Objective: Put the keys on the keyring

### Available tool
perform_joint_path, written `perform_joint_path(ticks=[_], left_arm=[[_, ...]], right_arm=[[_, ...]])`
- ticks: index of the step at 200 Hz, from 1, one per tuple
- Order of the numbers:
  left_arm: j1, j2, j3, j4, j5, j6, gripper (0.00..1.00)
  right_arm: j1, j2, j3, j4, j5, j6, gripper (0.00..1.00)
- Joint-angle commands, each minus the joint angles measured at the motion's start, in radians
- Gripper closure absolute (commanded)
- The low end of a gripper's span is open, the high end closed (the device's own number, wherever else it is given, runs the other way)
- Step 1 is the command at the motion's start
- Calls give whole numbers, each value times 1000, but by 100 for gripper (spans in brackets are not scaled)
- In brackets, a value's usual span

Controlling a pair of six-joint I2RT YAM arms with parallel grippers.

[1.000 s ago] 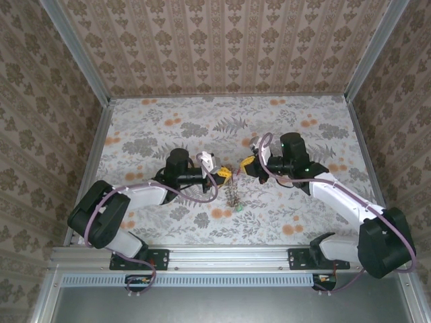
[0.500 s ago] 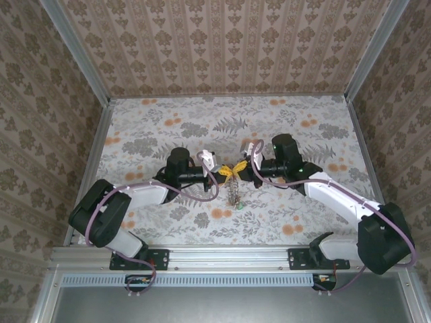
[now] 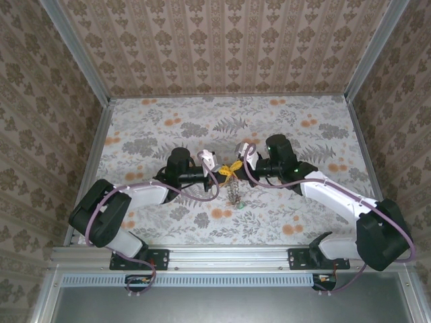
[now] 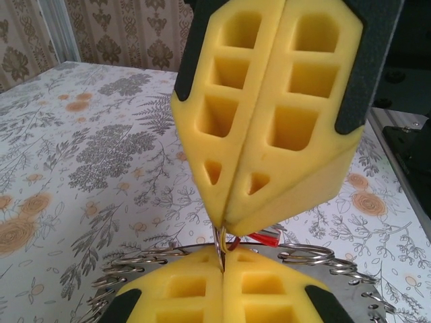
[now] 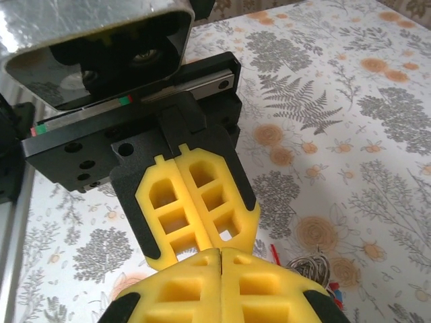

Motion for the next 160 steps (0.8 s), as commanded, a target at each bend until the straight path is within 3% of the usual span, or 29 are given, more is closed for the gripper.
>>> perform_joint_path(ticks=[1, 54, 115, 160], left_arm=[[-7, -27, 36, 45, 41, 7, 100], [-9, -20, 36, 60, 40, 15, 100], [-13, -15, 24, 96, 19, 13, 100], [-20, -8, 34, 97, 23, 20, 100]], right_arm=[[2, -21, 2, 19, 150, -23, 98], [14, -31, 7, 7, 271, 9, 98], [25, -28, 29, -71, 323, 18, 97], [90, -10, 44, -96, 493, -9, 97]])
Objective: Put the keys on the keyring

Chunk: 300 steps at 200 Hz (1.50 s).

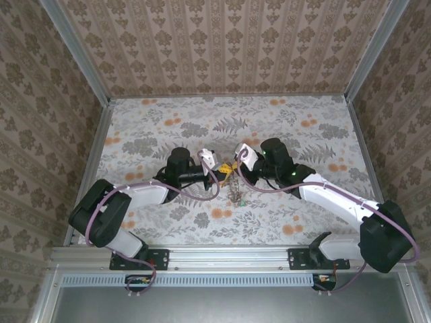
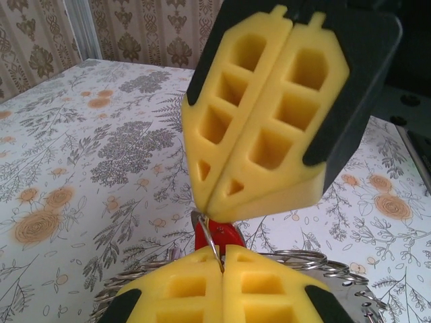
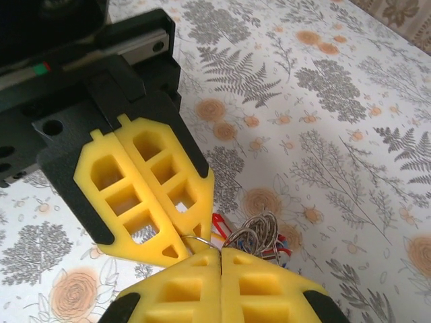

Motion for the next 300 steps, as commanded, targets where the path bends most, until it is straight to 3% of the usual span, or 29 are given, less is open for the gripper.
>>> perform_joint_path(ticks=[1, 44, 105, 147, 202, 244, 276, 300], left_arm=[[-20, -8, 34, 90, 77, 20, 100], [-23, 6, 20, 150, 70, 2, 100], [-23, 17, -1, 216, 64, -18, 100], [-25, 22, -3, 225, 61, -19, 100], [-25, 28, -3, 235, 50, -25, 100], [-18, 13, -12, 191, 43, -15, 100], [-2, -6, -31, 186, 52, -26, 100], [7, 0, -18, 177, 98, -31, 100]], right_arm=[[13, 12, 39, -45, 192, -7, 97], [-2, 18, 46, -22, 210, 80, 97], [-112, 65, 128, -152, -51, 243, 91], [-144, 83, 142, -162, -91, 284, 84], [-164, 99, 146, -184, -122, 281, 83], [-189, 70, 114, -189, -65, 290, 76], [-205, 24, 97, -228, -220, 259, 66], [-203, -42, -38, -20, -306, 168, 65]])
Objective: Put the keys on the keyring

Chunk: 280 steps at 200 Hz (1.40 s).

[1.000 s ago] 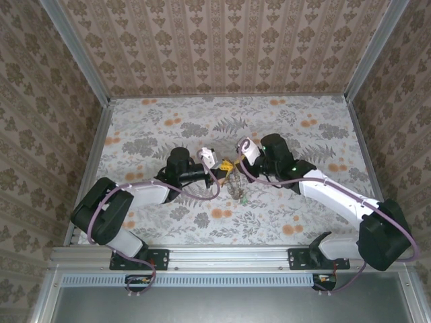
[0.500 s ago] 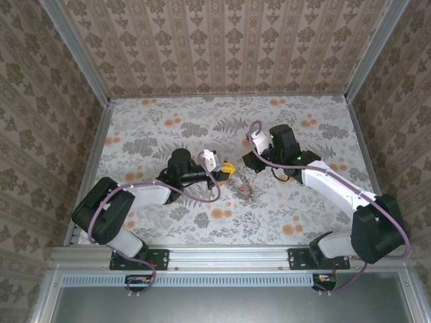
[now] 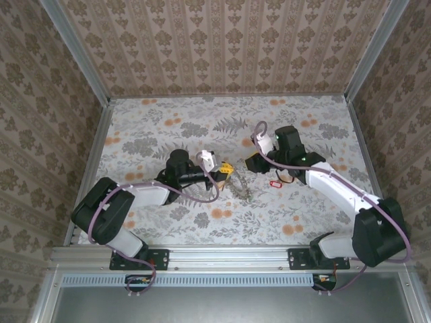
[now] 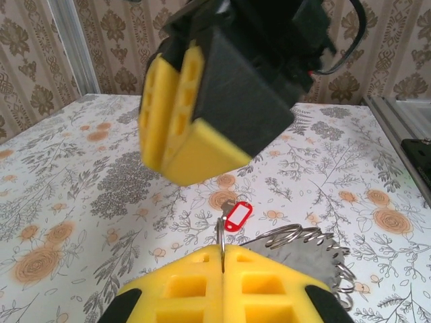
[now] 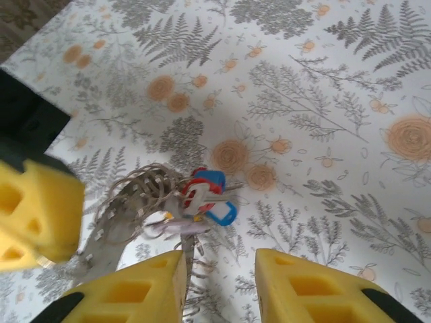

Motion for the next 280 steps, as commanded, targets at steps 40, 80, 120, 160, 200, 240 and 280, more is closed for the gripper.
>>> perform_joint_path(ticks=[40, 80, 120, 160, 200, 240, 280], left_arm=[[24, -19, 19, 18, 162, -35, 100], [28, -6, 26, 64, 178, -68, 100], [32, 6, 34, 82, 189, -84, 100], [33, 17, 40, 106, 187, -102, 100], [33, 17, 34, 115, 158, -109, 100], [33, 15, 30, 117, 154, -109, 100], [32, 19, 31, 125, 152, -115, 100]], right_arm=[[8, -64, -111, 151, -215, -365, 65], [10, -1, -83, 179, -312, -418, 65], [15, 6, -100, 202, -350, -429, 66], [14, 21, -102, 194, -363, -439, 65], [13, -21, -132, 218, -320, -432, 66], [4, -47, -126, 182, -368, -433, 66], [9, -24, -144, 247, -389, -405, 68]])
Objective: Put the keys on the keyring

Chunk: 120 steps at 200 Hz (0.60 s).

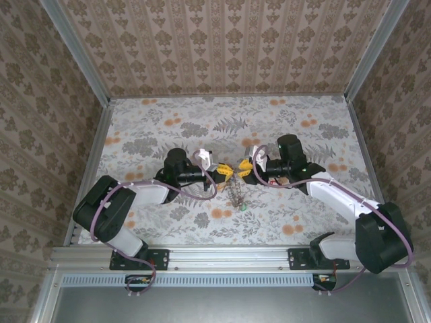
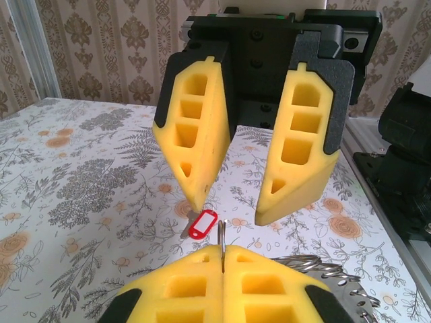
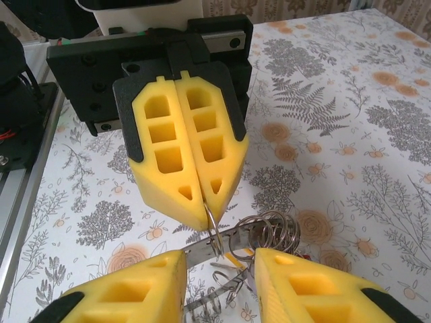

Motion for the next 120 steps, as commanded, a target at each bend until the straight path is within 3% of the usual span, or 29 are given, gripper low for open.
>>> perform_joint_path(ticks=[1, 74, 120], left_arm=[[0, -2, 30, 76, 8, -25, 100], [-5, -5, 31, 84, 5, -33, 100], [-5, -4, 29, 88, 5, -36, 100]], right_arm=[[4, 8, -13, 42, -57, 10, 68], [17, 67, -3, 98, -63, 39, 76], [24, 69, 3, 93, -41, 47, 97]])
